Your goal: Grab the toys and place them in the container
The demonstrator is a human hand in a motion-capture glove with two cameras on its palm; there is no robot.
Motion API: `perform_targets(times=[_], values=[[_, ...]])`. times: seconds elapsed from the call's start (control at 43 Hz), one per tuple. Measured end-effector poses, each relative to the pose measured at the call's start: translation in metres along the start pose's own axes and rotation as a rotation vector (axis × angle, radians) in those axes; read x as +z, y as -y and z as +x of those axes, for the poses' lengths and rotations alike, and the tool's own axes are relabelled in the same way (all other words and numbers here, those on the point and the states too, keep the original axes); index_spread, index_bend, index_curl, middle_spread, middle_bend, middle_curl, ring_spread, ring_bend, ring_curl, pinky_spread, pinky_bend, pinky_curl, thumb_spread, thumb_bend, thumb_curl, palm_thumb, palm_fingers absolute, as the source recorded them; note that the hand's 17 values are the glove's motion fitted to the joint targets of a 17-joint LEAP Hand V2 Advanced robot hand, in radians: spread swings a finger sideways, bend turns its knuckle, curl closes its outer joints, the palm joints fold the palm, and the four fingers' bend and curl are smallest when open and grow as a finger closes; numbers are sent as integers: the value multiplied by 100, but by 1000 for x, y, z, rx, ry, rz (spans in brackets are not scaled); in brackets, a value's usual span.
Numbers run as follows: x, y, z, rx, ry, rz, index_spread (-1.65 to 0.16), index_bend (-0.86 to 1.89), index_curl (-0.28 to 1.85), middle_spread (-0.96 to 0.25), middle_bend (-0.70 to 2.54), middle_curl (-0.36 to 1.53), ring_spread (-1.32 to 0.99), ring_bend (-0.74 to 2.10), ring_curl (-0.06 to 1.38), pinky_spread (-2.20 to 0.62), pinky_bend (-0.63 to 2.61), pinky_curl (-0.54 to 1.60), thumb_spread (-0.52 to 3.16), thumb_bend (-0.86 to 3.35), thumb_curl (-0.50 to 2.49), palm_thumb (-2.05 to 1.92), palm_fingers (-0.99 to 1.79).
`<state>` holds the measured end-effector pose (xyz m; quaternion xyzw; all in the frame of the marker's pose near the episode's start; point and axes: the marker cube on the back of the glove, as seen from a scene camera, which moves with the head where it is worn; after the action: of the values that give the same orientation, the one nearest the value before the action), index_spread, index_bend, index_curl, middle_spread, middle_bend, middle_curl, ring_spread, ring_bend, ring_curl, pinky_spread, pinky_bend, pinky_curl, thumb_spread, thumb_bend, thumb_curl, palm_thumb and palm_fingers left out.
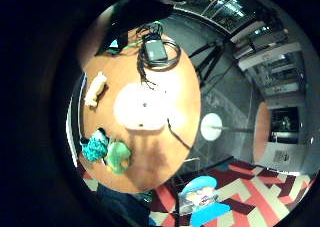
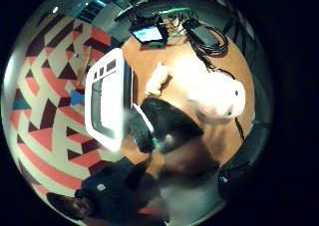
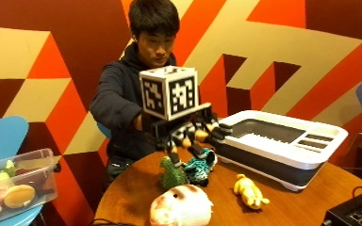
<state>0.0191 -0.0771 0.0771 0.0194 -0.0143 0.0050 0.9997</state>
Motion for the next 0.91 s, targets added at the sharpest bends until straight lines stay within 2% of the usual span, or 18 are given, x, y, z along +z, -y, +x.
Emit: perform_targets(times=[0.209,0.396,0.489,0.582,0.652,0.698,0.745,0.908], values=[[87,18,18,27,16,-159,-27,5,13,-8,10,18,-4,18,17,4,74,33,113,-5,12,-5,-33],[121,7,27,69,-59,-226,-28,8,12,-9,11,18,-3,19,19,5,81,35,109,-1,17,1,-23],[124,3,25,53,-88,-232,-30,14,14,-10,17,20,-3,26,21,5,85,36,113,6,21,16,-1],[127,1,21,19,-133,-200,-30,15,14,-11,24,22,-7,47,25,3,80,33,120,17,27,36,27],[127,2,17,5,-153,-134,-29,17,15,-13,35,26,-17,67,30,-3,75,31,122,27,33,53,59],[124,3,17,9,-151,-102,-29,18,15,-14,39,28,-21,73,31,-8,72,30,121,30,36,59,66],[119,3,16,17,-136,-91,-28,20,16,-16,48,31,-26,83,35,-17,79,33,107,31,40,67,92],[83,-13,8,11,-60,-63,-31,30,21,-21,67,41,-34,100,46,-29,79,38,83,32,50,77,110]])
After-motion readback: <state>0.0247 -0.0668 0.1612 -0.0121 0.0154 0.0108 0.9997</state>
